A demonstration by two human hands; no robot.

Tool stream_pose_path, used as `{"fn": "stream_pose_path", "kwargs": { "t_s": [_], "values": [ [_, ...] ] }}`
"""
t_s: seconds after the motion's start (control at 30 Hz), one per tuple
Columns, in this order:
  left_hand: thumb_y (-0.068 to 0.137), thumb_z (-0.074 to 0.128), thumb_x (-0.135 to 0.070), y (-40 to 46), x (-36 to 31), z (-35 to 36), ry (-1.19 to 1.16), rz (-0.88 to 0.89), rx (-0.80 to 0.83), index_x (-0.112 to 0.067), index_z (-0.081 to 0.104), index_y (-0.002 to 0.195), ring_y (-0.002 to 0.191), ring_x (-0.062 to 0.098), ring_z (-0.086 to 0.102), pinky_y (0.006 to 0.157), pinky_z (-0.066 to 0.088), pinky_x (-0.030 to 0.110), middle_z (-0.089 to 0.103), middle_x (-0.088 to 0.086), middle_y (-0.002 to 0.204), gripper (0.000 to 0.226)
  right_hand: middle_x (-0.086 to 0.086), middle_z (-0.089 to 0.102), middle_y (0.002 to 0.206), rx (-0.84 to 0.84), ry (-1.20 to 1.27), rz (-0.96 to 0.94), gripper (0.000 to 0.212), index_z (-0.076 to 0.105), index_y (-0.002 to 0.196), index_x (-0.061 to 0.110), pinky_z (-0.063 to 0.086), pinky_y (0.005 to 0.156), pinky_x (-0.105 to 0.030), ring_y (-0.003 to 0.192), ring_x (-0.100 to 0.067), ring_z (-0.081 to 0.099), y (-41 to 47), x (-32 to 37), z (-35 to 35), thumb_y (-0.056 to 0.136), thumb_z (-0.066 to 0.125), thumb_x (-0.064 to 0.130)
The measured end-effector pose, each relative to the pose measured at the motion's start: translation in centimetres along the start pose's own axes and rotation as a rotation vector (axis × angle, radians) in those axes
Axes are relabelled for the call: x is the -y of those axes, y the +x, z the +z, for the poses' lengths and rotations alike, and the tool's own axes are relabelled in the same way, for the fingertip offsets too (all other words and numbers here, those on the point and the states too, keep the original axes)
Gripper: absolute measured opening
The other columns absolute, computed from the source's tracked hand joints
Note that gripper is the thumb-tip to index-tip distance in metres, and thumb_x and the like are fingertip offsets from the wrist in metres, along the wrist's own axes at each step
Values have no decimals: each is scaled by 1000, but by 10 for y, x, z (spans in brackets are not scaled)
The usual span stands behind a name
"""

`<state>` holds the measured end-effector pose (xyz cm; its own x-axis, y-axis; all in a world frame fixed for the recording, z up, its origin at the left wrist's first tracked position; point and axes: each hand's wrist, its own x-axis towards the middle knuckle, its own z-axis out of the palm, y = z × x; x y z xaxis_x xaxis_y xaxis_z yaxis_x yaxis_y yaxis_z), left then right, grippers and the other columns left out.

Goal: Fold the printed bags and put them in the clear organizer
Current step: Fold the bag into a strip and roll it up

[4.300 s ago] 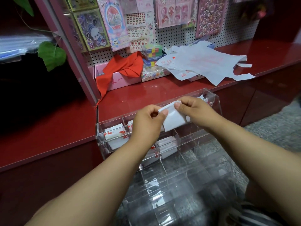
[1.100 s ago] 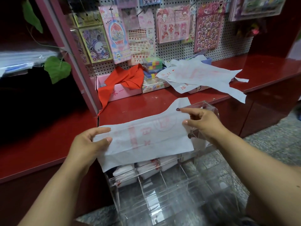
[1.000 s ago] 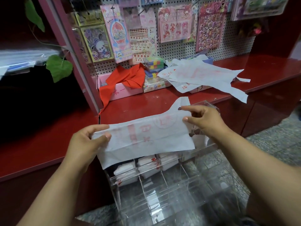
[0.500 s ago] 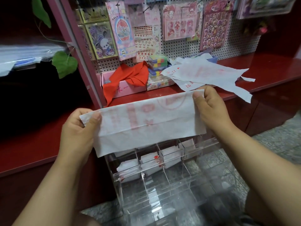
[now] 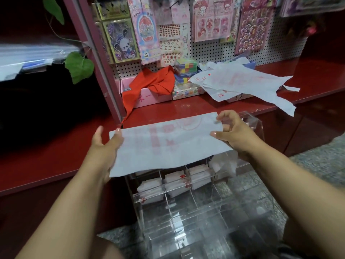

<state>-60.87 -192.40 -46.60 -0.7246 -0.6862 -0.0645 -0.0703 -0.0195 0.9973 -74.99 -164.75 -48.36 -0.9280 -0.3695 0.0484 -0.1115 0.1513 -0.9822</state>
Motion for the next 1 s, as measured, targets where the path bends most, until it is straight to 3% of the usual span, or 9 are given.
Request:
{"fn": "stream_pose_path", "kwargs": {
  "t_s": [0.07,0.13,0.27,0.37,0.47,0.57,0.67,0.77,1.0],
  "values": [
    [94,61,-13,3,2,-5,-108,-33,145,-37,22,152,73,6,72,57,58,26,71,-2,98,74,-5,46,61,-44,-8,-3,24,56,89,23,32,46,-22,47,-13,38,1,-1,0,85,68,3],
    [91,60,0,2,2,-9,-42,15,229,-29,46,137,64,11,70,53,55,21,75,2,77,57,-2,46,56,-72,27,16,17,64,81,18,27,40,-17,40,-7,31,1,-3,0,87,65,2],
    [91,60,2,2,4,-13,108,107,192,-11,69,91,66,0,63,58,45,5,72,-10,67,16,-24,69,95,-56,53,22,20,75,84,20,39,57,-21,62,-22,45,-1,-1,2,88,64,4],
    [89,62,0,4,3,-20,73,79,211,-12,71,93,72,1,69,63,50,9,76,-4,80,16,-9,67,106,48,67,22,28,73,102,16,47,63,-8,72,-2,64,-2,3,-3,78,73,2],
    [80,65,10,0,-4,-25,40,53,224,-10,70,101,72,11,72,62,55,15,76,5,85,29,-6,52,86,72,-18,14,34,76,97,28,49,77,-21,78,-20,53,0,2,-7,69,82,9],
    [73,71,11,1,-5,-30,115,93,208,-12,71,101,81,17,72,79,59,24,74,16,99,36,-1,68,104,10,-58,-16,35,75,95,29,52,88,-28,92,-13,64,1,3,-7,70,82,7],
    [72,79,3,-3,-8,-33,285,172,172,-18,75,93,84,21,66,94,55,38,69,26,105,31,1,69,98,-15,-142,-74,29,73,94,27,55,76,-21,83,-9,63,-2,8,-4,72,81,9],
    [80,77,-5,-6,-12,-32,495,326,111,-23,74,82,78,12,64,73,53,25,70,4,99,19,2,67,79,-44,-279,-102,15,70,80,21,50,51,-17,67,-12,60,-4,11,-1,75,80,11],
    [93,63,-19,-9,-35,-30,419,451,28,-22,64,83,78,7,57,72,45,28,64,-5,94,11,1,60,88,111,-535,-181,19,62,69,16,41,61,-21,74,-10,57,-5,14,-9,75,80,18]
  ]
}}
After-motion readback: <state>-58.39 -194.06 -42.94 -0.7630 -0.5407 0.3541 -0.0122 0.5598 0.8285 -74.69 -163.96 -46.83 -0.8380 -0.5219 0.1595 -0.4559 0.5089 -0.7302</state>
